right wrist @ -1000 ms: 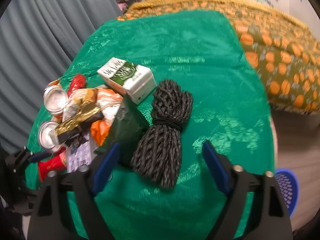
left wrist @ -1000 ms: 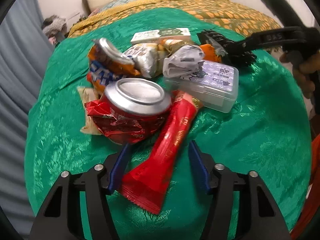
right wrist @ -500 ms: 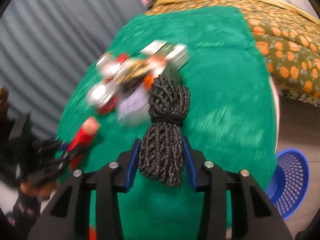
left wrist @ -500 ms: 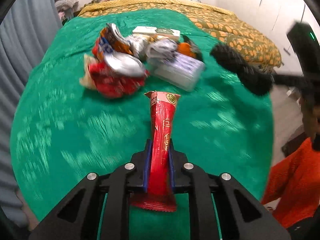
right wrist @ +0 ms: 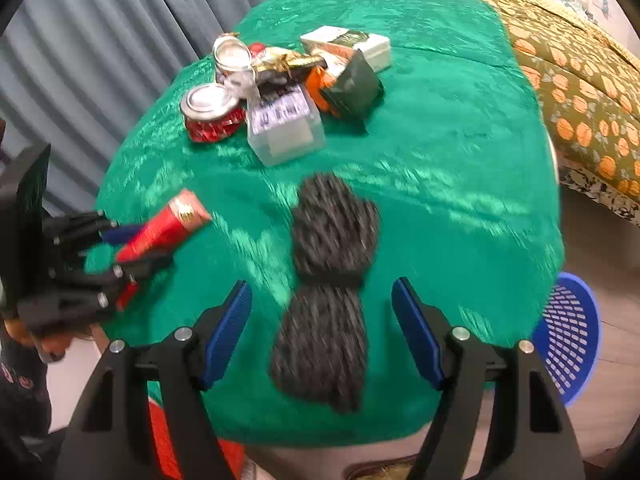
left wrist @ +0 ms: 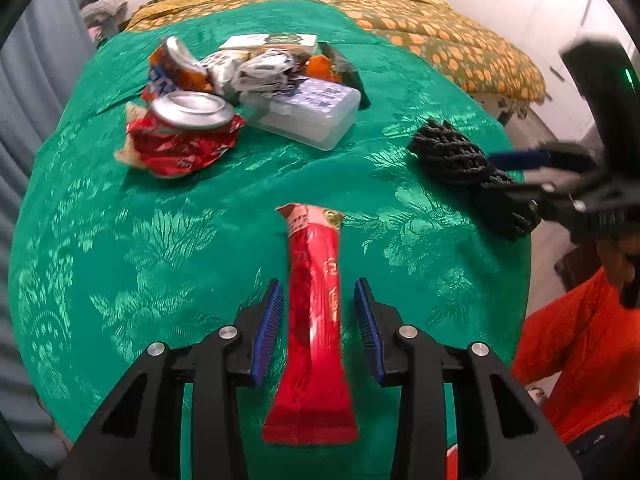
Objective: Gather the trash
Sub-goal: 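Carry wrapper and rope to the blue wastebasket and open both tools to drop them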
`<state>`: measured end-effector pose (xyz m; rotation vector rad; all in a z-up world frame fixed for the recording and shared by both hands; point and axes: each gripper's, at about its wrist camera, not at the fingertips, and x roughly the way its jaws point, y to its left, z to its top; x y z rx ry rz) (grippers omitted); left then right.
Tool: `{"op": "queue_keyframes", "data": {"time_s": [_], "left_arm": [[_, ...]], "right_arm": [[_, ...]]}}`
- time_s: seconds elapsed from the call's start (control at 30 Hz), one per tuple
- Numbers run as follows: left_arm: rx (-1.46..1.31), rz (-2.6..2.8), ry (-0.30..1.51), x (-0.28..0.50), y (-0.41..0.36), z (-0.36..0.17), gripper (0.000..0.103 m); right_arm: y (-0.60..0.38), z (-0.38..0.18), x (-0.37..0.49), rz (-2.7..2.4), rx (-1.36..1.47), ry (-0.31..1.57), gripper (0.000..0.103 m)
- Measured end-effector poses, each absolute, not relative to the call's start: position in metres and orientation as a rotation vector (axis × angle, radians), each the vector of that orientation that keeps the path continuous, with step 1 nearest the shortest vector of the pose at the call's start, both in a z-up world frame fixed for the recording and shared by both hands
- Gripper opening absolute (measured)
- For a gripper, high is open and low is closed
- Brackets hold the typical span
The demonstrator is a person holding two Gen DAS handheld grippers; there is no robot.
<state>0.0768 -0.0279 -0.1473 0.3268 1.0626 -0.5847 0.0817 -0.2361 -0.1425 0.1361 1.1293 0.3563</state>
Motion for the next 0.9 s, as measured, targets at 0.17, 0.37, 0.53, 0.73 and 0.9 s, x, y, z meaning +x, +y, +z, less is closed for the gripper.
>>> {"op": "queue_keyframes", "data": {"time_s": [0.17,0.37,0.53,0.73,0.9], "left_arm": [[0.370,-0.561,1.045,0.076,-0.032,-0.146,0.012],[0.251,-0.629,1.002,0.076,-0.055,-0.118,0.007],[0.228,-0.771,0.944,0.067,-0.133,-0.092,0.007],[0.248,-0.922,0.966,0.053,-0.260,-0.099,0.007],[0.277,-0.940,1.037,0.056,-0.355,-0.143,0.007]], "right_arm": [[-0.247,-0.145,0.081,0.326,0.127,1.145,0.033],[-0.318,-0.109,0.050,0.270,0.256,0.988,0.033],[-0.412,-0.109,0.025,0.090,0.326,0.941,0.033],[-0.514,-0.147,0.002,-0.105,0.416,0.961,0.033],[-0.564,-0.186,-0.004,-0.169,0.475,0.992,0.033]]}}
